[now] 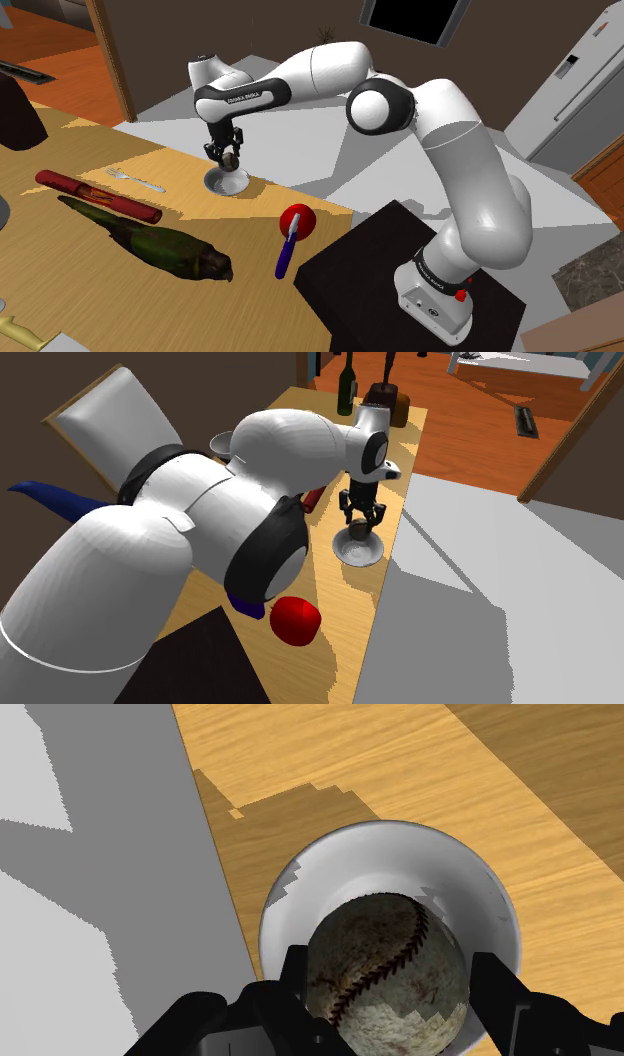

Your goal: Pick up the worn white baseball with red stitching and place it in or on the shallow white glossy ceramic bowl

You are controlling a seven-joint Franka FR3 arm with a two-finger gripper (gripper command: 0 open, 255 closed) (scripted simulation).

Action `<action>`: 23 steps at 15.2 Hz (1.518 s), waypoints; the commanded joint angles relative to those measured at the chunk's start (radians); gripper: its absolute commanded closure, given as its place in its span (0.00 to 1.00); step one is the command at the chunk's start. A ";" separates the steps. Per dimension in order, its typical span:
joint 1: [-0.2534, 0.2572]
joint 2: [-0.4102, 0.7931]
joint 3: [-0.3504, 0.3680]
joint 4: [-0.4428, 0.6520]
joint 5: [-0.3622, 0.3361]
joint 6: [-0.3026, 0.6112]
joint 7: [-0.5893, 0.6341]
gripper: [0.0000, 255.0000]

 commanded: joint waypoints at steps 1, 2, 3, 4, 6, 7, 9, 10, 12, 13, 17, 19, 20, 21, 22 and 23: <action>0.001 0.018 -0.002 0.005 -0.002 0.014 0.001 1.00; 0.002 0.026 -0.003 0.006 -0.004 0.021 0.002 1.00; 0.002 0.035 -0.004 0.007 -0.005 0.028 0.003 1.00; 0.003 0.044 -0.006 0.010 -0.006 0.035 0.004 1.00; 0.004 0.061 -0.008 0.014 -0.008 0.048 0.006 1.00; 0.005 0.071 -0.009 0.017 -0.009 0.054 0.007 1.00; 0.007 0.090 -0.011 0.024 -0.011 0.067 0.008 1.00; 0.008 0.101 -0.013 0.029 -0.012 0.073 0.009 1.00; 0.008 0.101 -0.013 0.029 -0.012 0.073 0.009 1.00; 0.008 0.101 -0.013 0.029 -0.012 0.073 0.009 1.00; 0.008 0.101 -0.013 0.029 -0.012 0.073 0.009 1.00; 0.008 0.101 -0.013 0.029 -0.012 0.073 0.009 0.00; 0.008 0.101 -0.013 0.029 -0.012 0.073 0.009 0.00; 0.008 0.101 -0.013 0.029 -0.012 0.073 0.009 0.00; 0.008 0.101 -0.013 0.029 -0.012 0.073 0.009 0.00; 0.008 0.101 -0.013 0.029 -0.012 0.073 0.009 0.00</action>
